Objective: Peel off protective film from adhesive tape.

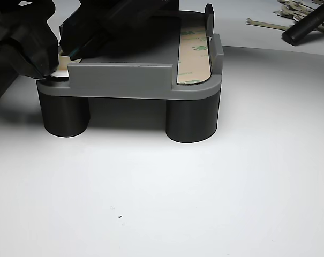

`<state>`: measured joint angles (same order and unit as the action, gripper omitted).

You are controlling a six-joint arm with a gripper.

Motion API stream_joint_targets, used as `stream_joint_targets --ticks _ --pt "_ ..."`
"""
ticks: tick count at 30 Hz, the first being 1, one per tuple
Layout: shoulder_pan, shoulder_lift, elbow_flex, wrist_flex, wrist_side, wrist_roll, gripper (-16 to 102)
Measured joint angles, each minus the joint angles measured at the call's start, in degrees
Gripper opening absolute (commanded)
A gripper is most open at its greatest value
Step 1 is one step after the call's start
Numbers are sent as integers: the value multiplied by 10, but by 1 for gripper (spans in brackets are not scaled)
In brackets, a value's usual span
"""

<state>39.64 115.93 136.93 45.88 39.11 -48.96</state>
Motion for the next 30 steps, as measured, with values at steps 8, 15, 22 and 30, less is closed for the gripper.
stream_joint_targets --ticks 8,15,22,30 --pt "8 -8 -12 8 6 0 -11" --pt "11 -15 -17 12 6 1 -11" --pt "13 -33 -29 20 6 7 -11" --pt "19 -42 -37 29 10 12 -11"
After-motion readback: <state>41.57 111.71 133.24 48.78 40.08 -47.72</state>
